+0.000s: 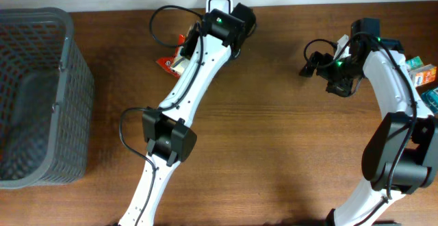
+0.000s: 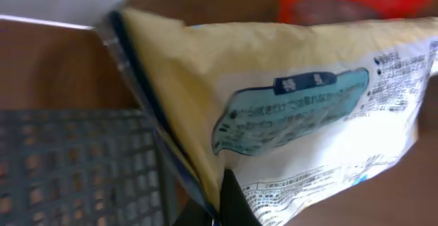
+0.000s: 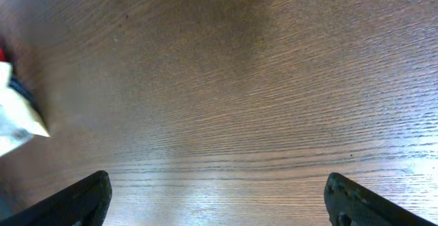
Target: Scan the item barcode
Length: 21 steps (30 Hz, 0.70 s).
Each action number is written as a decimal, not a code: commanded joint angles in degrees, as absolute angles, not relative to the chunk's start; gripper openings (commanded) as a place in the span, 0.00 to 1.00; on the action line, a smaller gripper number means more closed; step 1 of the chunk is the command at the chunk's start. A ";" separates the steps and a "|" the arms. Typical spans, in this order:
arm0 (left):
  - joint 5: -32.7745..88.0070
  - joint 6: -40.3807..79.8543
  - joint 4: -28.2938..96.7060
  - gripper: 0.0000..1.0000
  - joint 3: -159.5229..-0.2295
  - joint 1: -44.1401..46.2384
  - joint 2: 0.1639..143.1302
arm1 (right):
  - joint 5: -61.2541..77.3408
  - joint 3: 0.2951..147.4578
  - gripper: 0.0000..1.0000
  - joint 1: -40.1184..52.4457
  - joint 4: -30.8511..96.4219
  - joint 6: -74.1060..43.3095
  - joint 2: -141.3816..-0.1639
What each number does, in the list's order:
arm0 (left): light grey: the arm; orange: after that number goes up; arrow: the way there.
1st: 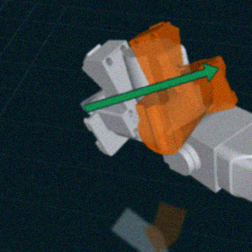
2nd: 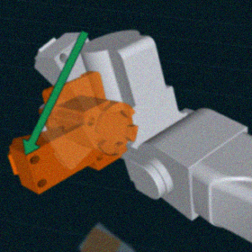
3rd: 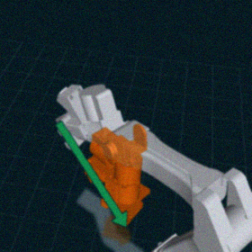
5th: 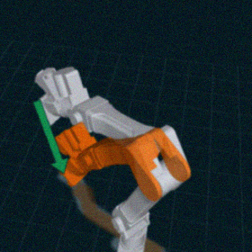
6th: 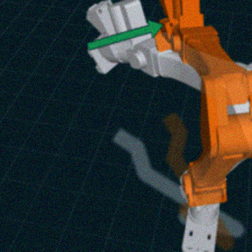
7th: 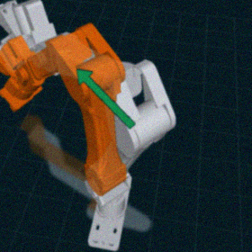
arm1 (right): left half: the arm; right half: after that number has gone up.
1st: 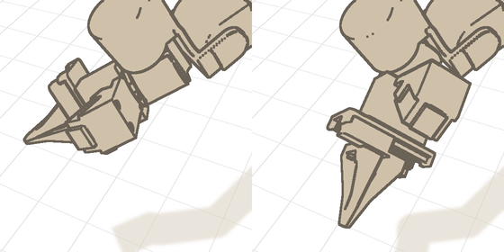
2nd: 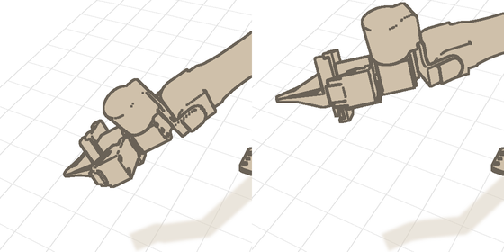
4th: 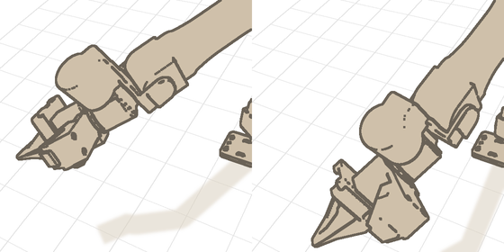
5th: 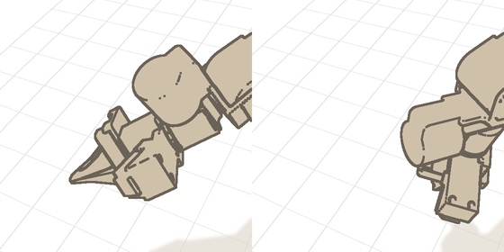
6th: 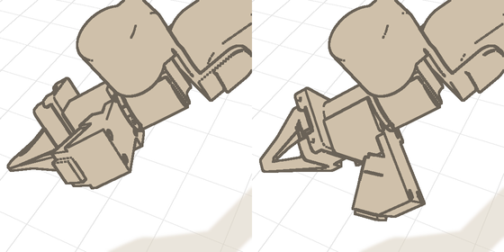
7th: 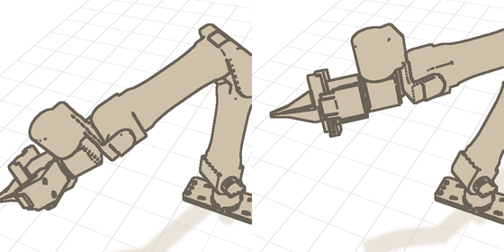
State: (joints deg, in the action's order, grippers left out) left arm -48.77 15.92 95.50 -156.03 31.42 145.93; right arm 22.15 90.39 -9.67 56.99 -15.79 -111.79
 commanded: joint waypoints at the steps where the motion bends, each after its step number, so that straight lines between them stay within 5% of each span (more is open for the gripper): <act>1: -62.24 18.85 92.36 0.00 -156.05 30.98 144.20 | 21.87 91.02 0.98 -9.78 56.77 -15.22 -110.41; 5: -66.61 18.85 89.14 0.00 -156.03 30.15 144.20 | 21.87 91.02 0.98 -9.74 56.75 -15.22 -110.41; 16: -43.13 18.81 92.47 0.01 -151.89 34.87 144.40 | 21.85 91.02 0.98 -9.78 56.75 -15.22 -110.41; 21: -28.42 18.72 92.51 0.16 -151.92 38.04 144.29 | 21.85 91.02 0.98 -9.78 56.75 -15.22 -110.41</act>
